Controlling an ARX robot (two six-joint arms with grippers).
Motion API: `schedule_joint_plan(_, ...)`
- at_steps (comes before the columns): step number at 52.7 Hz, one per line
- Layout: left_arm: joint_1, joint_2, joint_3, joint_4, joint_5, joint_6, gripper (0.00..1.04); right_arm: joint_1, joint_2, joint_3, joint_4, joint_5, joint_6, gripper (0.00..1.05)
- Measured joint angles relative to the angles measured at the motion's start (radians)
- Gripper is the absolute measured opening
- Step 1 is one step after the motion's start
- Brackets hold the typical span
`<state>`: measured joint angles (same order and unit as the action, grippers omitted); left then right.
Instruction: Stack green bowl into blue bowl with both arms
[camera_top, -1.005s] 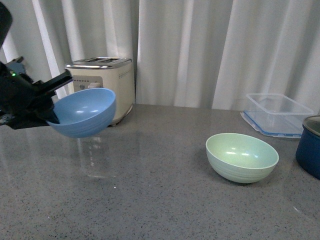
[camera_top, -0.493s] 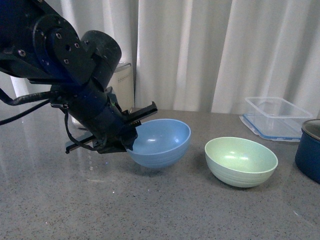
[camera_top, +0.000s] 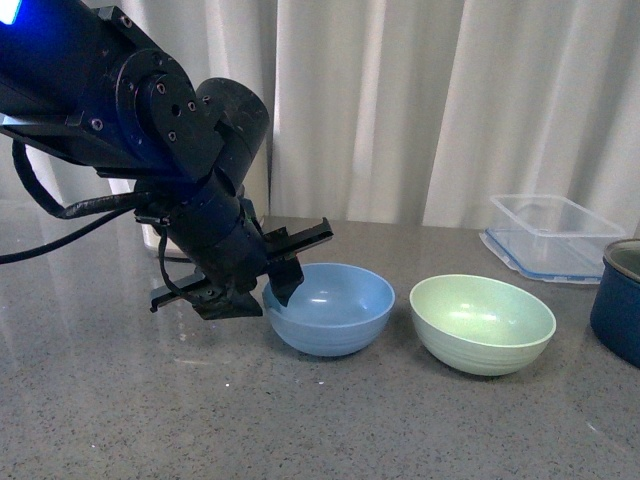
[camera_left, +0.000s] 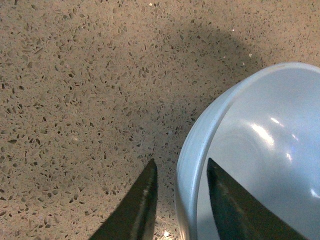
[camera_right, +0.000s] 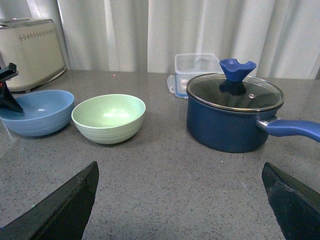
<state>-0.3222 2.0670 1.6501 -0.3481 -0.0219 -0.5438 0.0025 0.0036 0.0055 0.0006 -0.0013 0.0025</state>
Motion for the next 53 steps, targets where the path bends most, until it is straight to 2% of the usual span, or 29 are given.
schedule_joint_plan(16, 0.006, -0.140, -0.089, 0.064, 0.025, 0.053, 0.75, 0.000, 0.000, 0.000, 0.000, 0.000, 0.000, 0.95)
schedule_joint_plan(21, 0.014, -0.276, -0.204, 0.185, 0.011, 0.113, 0.90, 0.000, 0.000, 0.000, 0.000, 0.000, 0.000, 0.95)
schedule_joint_plan(24, 0.023, -0.401, -0.322, 0.322, -0.049, 0.190, 0.99, 0.000, 0.000, 0.000, 0.000, 0.000, 0.000, 0.95)
schedule_joint_plan(25, 0.025, -0.423, -0.344, 0.348, -0.060, 0.198, 1.00, 0.000, 0.000, 0.000, 0.000, 0.000, 0.000, 0.95)
schedule_joint_plan(28, 0.035, -0.536, -0.470, 0.509, -0.150, 0.289, 0.94, 0.000, 0.000, 0.000, 0.000, 0.000, 0.000, 0.95)
schedule_joint_plan(30, 0.047, -0.619, -0.575, 0.646, -0.205, 0.369, 0.87, 0.000, 0.000, 0.000, 0.000, 0.000, 0.000, 0.95)
schedule_joint_plan(36, 0.090, -0.776, -0.818, 0.882, -0.206, 0.472, 0.68, 0.000, 0.000, 0.000, 0.000, 0.000, 0.000, 0.95)
schedule_joint_plan(42, 0.135, -0.847, -1.032, 0.965, -0.168, 0.514, 0.44, 0.000, 0.000, 0.000, 0.000, 0.000, 0.000, 0.95)
schedule_joint_plan(53, 0.176, -0.955, -1.231, 1.027, -0.114, 0.529, 0.10, 0.000, 0.000, 0.000, 0.000, 0.000, 0.000, 0.95)
